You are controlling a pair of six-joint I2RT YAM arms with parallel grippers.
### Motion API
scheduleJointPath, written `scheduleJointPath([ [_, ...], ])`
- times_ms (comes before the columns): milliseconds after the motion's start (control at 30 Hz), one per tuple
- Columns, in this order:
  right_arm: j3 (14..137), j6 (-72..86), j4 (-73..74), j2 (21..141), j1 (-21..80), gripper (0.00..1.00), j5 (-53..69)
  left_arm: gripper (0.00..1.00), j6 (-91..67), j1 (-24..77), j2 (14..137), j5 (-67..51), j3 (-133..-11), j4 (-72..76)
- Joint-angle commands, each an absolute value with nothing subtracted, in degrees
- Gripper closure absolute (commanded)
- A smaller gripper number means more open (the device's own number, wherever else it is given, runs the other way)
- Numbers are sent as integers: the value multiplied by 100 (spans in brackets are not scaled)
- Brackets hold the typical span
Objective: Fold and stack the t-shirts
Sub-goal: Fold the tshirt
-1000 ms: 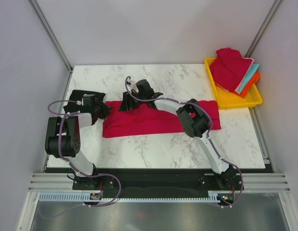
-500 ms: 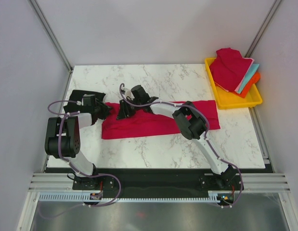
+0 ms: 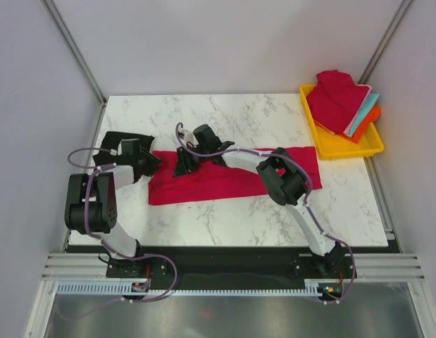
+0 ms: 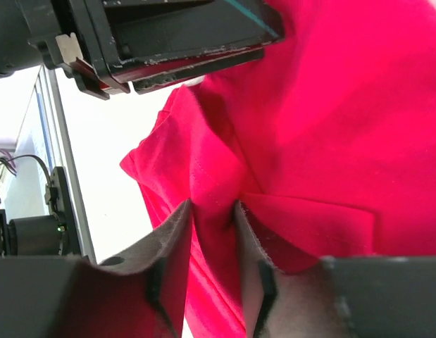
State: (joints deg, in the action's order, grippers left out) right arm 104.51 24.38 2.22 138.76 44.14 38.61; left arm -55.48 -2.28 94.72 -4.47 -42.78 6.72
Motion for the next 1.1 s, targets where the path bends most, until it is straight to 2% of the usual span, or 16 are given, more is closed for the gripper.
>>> scheduleJointPath([
  [0,10433,2294,211,13553,4447,65,3946,57,-5660,-264,9237,167,-4359,106],
  [200,10336,2294,211,13474,4456,68,4051,58,-5651,-264,9351,106,-4447,53],
  [267,10213,2276,211,13395,4456,77,4095,58,-5643,-272,9352,97,-4439,44],
  [300,10161,2276,202,13360,4456,79,4139,58,-5643,-272,9343,97,-4447,35],
  [500,9319,2197,71,12894,4456,75,4148,58,-5608,-264,9325,105,-4447,44],
  [733,8245,2381,-447,12297,4456,77,4210,59,-5564,-264,9352,105,-4474,44],
  [867,7665,2531,-799,12015,4465,88,4201,59,-5555,-264,9343,105,-4474,35],
  [1067,6997,2646,-897,11628,4500,90,4035,59,-5537,-264,9316,114,-4474,35],
])
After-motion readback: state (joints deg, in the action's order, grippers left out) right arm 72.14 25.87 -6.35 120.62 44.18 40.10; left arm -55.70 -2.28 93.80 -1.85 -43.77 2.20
